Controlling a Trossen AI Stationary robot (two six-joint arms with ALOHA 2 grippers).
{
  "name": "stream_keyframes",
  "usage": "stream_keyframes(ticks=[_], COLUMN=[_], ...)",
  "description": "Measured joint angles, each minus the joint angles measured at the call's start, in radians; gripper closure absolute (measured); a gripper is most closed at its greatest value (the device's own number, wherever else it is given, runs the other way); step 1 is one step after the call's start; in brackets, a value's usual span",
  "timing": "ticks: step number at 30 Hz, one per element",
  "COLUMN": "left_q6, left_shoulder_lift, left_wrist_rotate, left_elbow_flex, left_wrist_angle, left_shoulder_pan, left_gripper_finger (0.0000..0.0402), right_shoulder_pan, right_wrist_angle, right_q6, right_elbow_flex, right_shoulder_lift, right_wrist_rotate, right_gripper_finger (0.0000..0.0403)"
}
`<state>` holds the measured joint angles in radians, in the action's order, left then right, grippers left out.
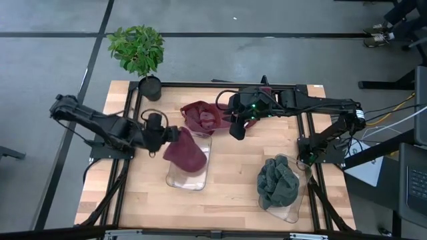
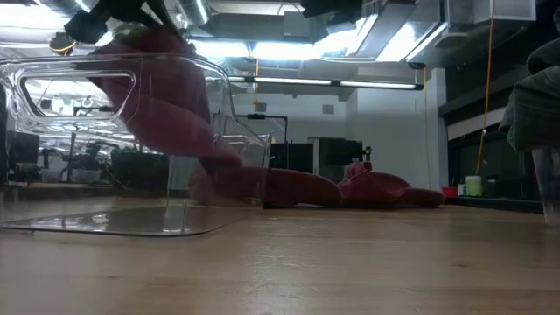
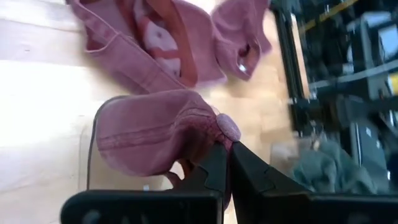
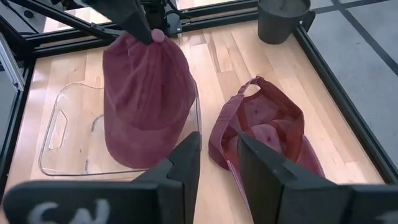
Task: Pick & Place hat
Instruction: Adjust the red cap in the left transparent bin, then put the left red cap into the left transparent bin
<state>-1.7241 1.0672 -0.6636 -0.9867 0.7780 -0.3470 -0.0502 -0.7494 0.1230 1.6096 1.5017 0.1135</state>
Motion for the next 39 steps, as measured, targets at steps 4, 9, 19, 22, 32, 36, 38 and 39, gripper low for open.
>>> stream_keyframes(ticks=[4, 9, 19, 22, 32, 36, 38, 39], left_q6=[-0.119, -0.187, -0.226, -0.206, -0.053, 0.112, 0.223, 0.282], left_shoulder_lift=[0.062, 0.128, 0.153, 0.153, 0.062, -0.046, -0.095, -0.119], left_wrist_rotate=[-0.05, -0.014, 0.134, 0.171, 0.188, 0.14, 0.124, 0.113], left_elbow_flex=[0.0, 0.0, 0.0, 0.0, 0.0, 0.0, 0.0, 0.0], left_wrist_angle=[0.004, -0.023, -0.055, -0.053, 0.064, 0.086, 0.086, 0.085], left_shoulder_pan=[-0.042, -0.076, -0.107, -0.106, -0.089, -0.063, -0.049, -0.042], left_gripper_finger=[0.0398, 0.0398, 0.0367, 0.035, 0.0259, 0.023, 0.0221, 0.0217], right_shoulder_pan=[0.0, 0.0, 0.0, 0.0, 0.0, 0.0, 0.0, 0.0], right_wrist_angle=[0.001, 0.001, 0.005, 0.005, 0.005, 0.005, 0.005, 0.004], right_q6=[-0.008, -0.026, -0.03, -0.029, -0.054, -0.098, -0.11, -0.112], right_elbow_flex=[0.0, 0.0, 0.0, 0.0, 0.0, 0.0, 0.0, 0.0], right_shoulder_lift=[0.0, 0.0, -0.001, -0.001, -0.001, -0.001, -0.001, -0.001], right_wrist_rotate=[0.0, 0.0, 0.0, 0.0, 0.0, 0.0, 0.0, -0.001], right_gripper_finger=[0.0297, 0.0297, 0.0297, 0.0297, 0.0297, 0.0297, 0.0297, 0.0297])
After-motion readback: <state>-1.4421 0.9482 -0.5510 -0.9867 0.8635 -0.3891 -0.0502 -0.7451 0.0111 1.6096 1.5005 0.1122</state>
